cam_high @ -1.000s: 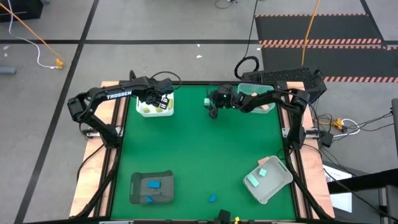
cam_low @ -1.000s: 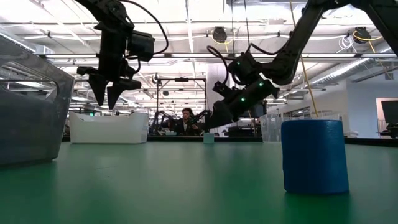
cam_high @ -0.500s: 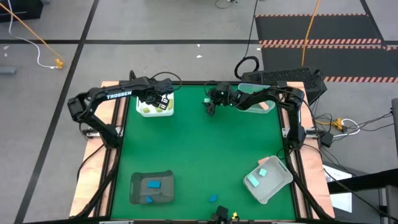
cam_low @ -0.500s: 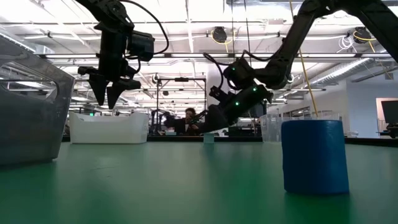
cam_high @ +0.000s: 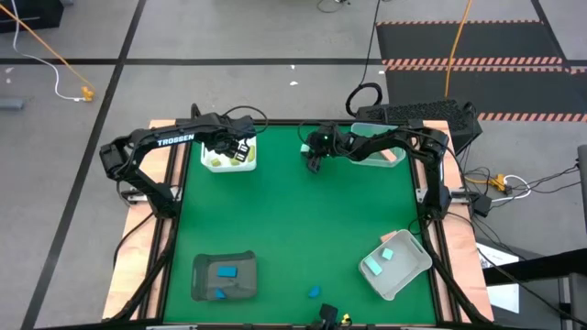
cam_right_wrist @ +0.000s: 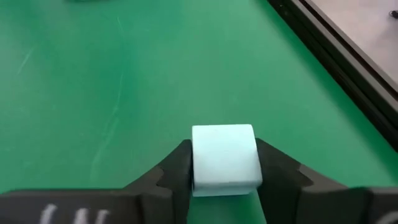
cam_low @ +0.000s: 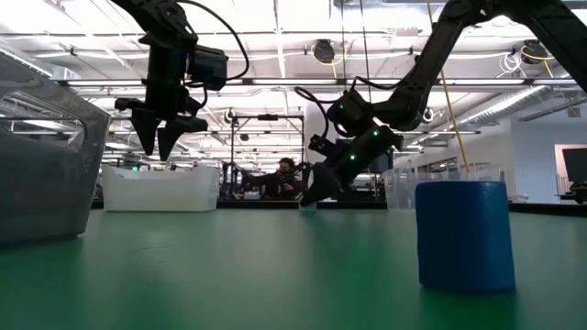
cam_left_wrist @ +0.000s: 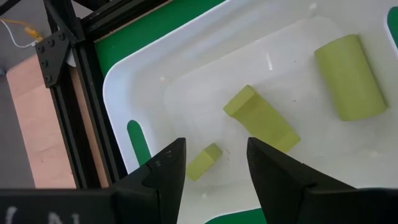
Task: Sort & place blocks by color
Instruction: Put the light blue block into the gray bin
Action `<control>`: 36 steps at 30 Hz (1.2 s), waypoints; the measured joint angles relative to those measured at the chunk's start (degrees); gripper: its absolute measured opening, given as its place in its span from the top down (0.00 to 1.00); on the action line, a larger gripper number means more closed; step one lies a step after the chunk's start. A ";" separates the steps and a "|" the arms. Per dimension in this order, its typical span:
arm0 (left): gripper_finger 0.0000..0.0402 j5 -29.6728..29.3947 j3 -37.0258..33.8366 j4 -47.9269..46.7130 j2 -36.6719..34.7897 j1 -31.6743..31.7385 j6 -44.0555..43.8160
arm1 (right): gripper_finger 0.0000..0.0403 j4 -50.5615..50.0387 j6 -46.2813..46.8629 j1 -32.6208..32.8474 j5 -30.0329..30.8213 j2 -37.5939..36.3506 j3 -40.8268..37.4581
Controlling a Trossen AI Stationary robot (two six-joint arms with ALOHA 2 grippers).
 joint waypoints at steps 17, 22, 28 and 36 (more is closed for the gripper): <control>0.57 0.03 0.02 0.72 -0.36 -0.11 -1.98 | 0.71 -9.18 5.41 1.87 0.14 -13.30 -0.09; 0.57 0.08 0.02 5.00 -3.29 -1.35 -2.05 | 0.71 -11.45 5.53 3.42 0.31 -20.18 -0.07; 0.57 2.78 0.08 15.27 -9.20 -3.37 0.48 | 0.71 -22.54 6.03 5.79 5.09 -28.61 -0.07; 0.57 7.77 0.07 28.95 -13.88 -6.23 1.07 | 0.71 -43.64 16.77 10.54 5.96 -38.67 -0.07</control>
